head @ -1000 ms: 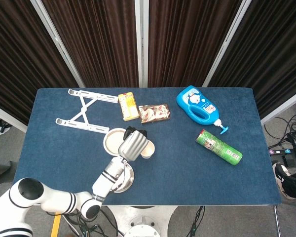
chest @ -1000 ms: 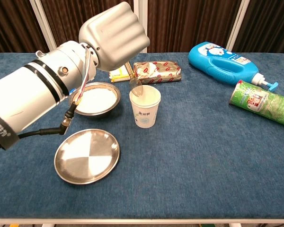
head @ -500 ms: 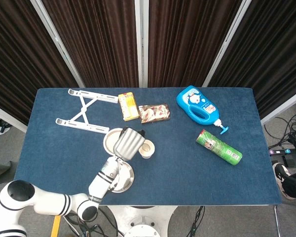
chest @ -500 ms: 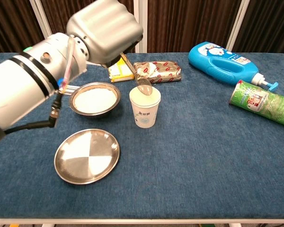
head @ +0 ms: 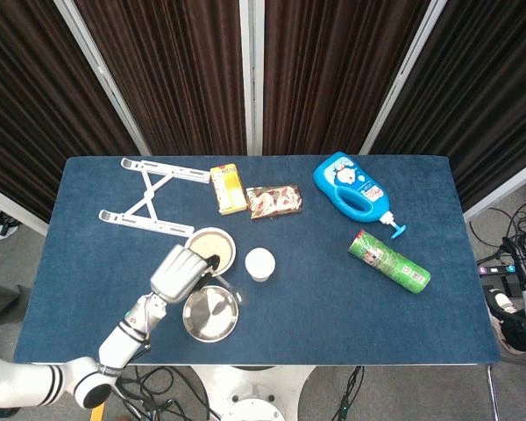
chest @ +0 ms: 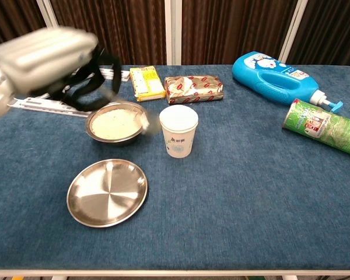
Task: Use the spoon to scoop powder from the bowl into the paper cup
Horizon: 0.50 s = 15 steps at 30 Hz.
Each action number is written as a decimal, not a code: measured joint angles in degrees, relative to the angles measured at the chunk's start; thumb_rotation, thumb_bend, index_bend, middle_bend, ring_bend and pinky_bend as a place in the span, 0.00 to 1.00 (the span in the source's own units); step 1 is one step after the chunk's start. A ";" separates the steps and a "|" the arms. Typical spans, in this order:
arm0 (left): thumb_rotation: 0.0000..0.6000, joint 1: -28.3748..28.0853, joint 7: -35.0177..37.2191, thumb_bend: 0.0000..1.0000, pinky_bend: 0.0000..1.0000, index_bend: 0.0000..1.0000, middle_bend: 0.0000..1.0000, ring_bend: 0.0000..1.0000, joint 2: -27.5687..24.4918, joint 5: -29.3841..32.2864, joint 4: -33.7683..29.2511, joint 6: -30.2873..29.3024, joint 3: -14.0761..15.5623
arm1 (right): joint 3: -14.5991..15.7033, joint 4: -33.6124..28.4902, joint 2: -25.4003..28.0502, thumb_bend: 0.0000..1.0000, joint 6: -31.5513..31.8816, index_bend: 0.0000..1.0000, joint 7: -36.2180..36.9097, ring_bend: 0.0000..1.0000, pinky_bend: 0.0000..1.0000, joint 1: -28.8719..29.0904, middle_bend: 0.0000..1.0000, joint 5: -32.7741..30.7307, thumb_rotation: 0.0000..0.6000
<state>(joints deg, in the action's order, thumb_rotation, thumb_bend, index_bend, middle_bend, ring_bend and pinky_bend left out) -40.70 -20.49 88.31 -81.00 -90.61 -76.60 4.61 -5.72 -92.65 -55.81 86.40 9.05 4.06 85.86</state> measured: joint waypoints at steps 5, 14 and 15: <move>1.00 2.04 0.04 0.48 1.00 0.62 0.93 0.89 0.41 -1.46 3.83 3.13 2.36 | 0.09 -0.38 0.03 0.23 -0.02 0.00 -0.37 0.00 0.00 -0.02 0.19 0.01 1.00; 1.00 3.43 -4.64 0.45 1.00 0.57 0.92 0.89 2.44 2.54 5.41 10.56 1.85 | 0.15 -0.33 -0.06 0.23 -0.23 0.00 -0.39 0.00 0.00 -0.03 0.19 -0.23 1.00; 1.00 3.59 -5.40 0.45 1.00 0.55 0.92 0.89 2.50 2.97 5.12 11.25 1.73 | 0.15 -0.33 -0.08 0.23 -0.24 0.00 -0.40 0.00 0.00 -0.02 0.19 -0.22 1.00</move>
<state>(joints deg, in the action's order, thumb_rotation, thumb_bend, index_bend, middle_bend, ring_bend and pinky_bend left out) -37.11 -25.89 90.81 -78.04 -85.49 -65.35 6.35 -5.58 -92.98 -55.89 86.17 8.65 4.04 85.64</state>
